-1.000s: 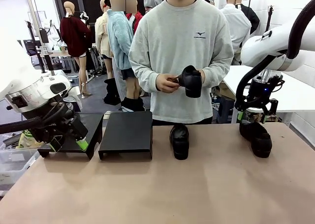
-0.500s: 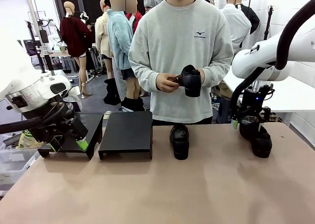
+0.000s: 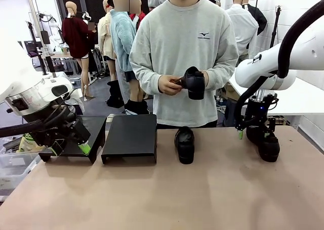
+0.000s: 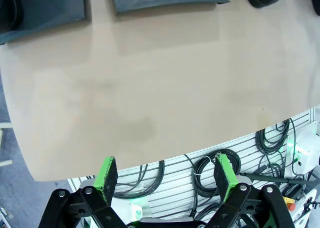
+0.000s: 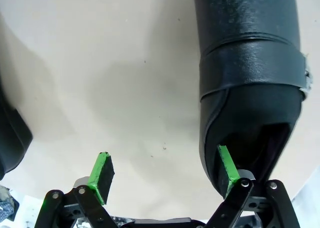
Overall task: Organize the shoes by placing them on the stand.
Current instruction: Pick up one Shoe and place it in the middle of the table.
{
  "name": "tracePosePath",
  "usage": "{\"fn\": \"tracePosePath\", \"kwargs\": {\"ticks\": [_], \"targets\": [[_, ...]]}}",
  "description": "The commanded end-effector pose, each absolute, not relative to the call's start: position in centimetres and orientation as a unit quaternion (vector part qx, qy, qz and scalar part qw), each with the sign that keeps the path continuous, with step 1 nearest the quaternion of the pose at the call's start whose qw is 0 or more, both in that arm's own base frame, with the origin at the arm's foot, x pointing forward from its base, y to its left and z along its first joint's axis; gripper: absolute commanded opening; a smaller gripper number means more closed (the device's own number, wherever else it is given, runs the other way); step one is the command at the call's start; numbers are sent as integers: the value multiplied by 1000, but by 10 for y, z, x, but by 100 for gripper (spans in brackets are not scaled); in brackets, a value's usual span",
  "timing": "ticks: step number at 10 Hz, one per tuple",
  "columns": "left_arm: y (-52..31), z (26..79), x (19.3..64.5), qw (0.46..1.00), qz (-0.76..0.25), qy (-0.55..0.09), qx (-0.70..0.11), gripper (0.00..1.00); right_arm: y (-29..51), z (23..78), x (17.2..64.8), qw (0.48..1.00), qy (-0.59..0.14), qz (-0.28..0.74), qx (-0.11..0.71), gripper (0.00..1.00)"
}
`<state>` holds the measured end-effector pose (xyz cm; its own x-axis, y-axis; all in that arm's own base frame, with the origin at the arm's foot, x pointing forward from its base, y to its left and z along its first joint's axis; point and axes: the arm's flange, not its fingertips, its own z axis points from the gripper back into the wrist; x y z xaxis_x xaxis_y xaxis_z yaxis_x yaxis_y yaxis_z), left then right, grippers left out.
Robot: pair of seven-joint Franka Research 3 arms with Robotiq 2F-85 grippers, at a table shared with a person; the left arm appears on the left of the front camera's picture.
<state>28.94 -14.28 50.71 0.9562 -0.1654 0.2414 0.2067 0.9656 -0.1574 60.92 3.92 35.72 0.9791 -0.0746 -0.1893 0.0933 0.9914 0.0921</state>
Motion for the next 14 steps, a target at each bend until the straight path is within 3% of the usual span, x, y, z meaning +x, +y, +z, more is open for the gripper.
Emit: {"fn": "tracePosePath", "kwargs": {"ticks": [1,2,7,14], "targets": [[-138,508,290,985,-101,-113,-84,100,45,355,616,994,97,-47,35,100],[-138,508,290,985,-101,-113,-84,100,43,356,614,994,97,-53,22,91],[-138,508,290,985,-101,-113,-84,100,37,350,614,992,102,-68,7,3],[-138,508,290,985,-101,-113,-84,100,30,345,616,990,114,-83,-12,0]]}}
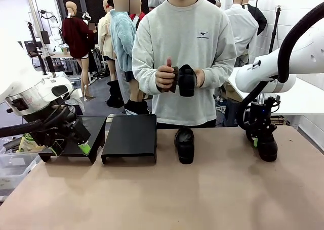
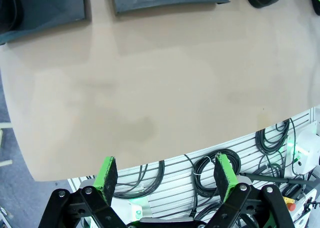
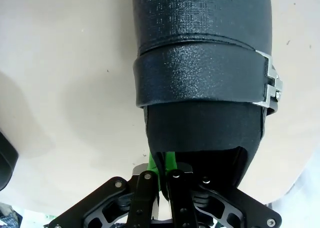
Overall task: Organize the shoes by placing them on the stand.
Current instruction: Pick up one Shoe and place it in the middle of the table.
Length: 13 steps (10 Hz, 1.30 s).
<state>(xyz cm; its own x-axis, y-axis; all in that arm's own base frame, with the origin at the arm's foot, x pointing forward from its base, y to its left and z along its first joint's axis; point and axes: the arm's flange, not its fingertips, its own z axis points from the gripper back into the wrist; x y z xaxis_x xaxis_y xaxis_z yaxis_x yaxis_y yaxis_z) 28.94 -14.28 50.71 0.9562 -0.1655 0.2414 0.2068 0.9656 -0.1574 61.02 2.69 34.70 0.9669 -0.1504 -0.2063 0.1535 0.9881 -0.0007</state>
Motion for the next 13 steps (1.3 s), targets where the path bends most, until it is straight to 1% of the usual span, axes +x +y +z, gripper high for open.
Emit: {"fn": "tracePosePath", "kwargs": {"ticks": [1,2,5,6,7,8,10,11,12,13], "targets": [[-138,508,290,985,-101,-113,-84,100,28,348,614,989,118,-85,-9,0],[-138,508,290,985,-101,-113,-84,100,22,363,600,988,111,-109,-6,0],[-138,508,290,985,-101,-113,-84,100,2,427,526,977,88,-191,23,0],[-138,508,290,985,-101,-113,-84,100,8,444,500,980,78,-178,42,0],[-138,508,290,985,-101,-113,-84,100,19,453,486,985,71,-152,45,0],[-138,508,290,985,-101,-113,-84,100,-1,432,535,981,89,-170,21,0],[-138,508,290,985,-101,-113,-84,100,-1,432,535,981,89,-170,21,0],[-138,508,290,985,-101,-113,-84,100,3,446,507,982,85,-168,28,0],[-138,508,290,985,-101,-113,-84,100,31,453,504,984,69,-160,21,0],[-138,508,290,985,-101,-113,-84,100,58,467,497,988,54,-143,34,0]]}}
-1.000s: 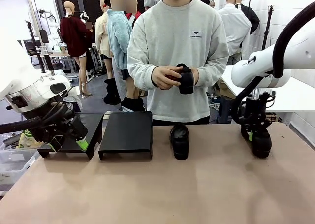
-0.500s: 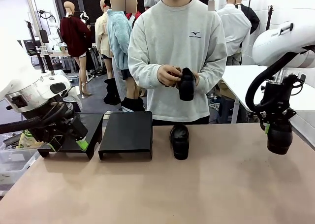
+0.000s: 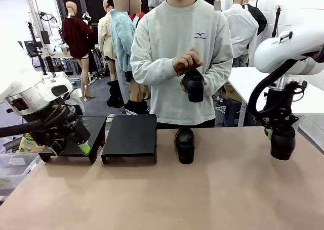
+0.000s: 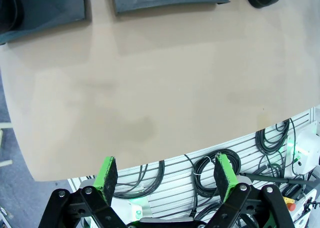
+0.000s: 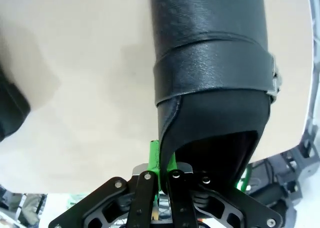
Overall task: Organize the shoes by placing them on the stand.
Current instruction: Pick up one Shoe and place it in the middle of the table.
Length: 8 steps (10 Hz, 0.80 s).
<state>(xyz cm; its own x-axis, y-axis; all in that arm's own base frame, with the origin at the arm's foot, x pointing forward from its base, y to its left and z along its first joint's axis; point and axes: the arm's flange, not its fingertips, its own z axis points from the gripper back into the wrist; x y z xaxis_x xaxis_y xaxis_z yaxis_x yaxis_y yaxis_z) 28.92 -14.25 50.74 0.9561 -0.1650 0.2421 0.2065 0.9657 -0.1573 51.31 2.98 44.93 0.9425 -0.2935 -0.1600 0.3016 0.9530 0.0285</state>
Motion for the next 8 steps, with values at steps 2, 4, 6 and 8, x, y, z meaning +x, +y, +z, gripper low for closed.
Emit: {"fn": "tracePosePath", "kwargs": {"ticks": [2,4,6,8], "targets": [[-138,508,290,985,-101,-113,-84,100,100,492,464,987,68,-143,32,0],[-138,508,290,985,-101,-113,-84,100,120,502,446,984,116,-136,10,0],[-138,508,290,985,-101,-113,-84,100,124,505,448,988,95,-124,15,0],[-138,508,290,985,-101,-113,-84,100,135,506,438,988,107,-110,2,0]]}}
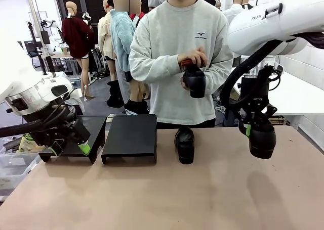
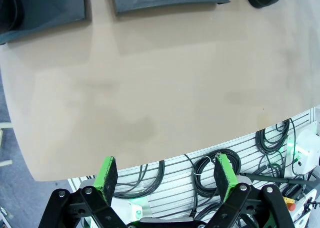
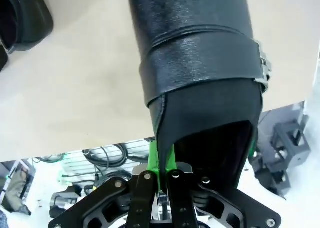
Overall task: Organize the shoes by placing them on the stand.
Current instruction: Pick up one Shoe and place it in the middle of the table.
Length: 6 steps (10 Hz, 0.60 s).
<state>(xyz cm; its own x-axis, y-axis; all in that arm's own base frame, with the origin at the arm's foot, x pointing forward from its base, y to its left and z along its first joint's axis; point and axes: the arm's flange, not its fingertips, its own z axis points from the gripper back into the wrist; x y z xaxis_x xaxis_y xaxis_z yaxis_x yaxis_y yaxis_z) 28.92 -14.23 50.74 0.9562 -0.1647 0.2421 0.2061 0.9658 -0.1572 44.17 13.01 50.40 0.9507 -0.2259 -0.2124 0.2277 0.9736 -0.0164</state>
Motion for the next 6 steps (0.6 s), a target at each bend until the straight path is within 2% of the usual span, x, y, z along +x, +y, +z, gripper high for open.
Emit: {"fn": "tracePosePath", "kwargs": {"ticks": [1,6], "targets": [[-138,508,290,985,-101,-113,-84,100,157,498,439,992,106,-74,-13,0],[-138,508,290,985,-101,-113,-84,100,269,515,396,996,76,-16,-34,0]]}}
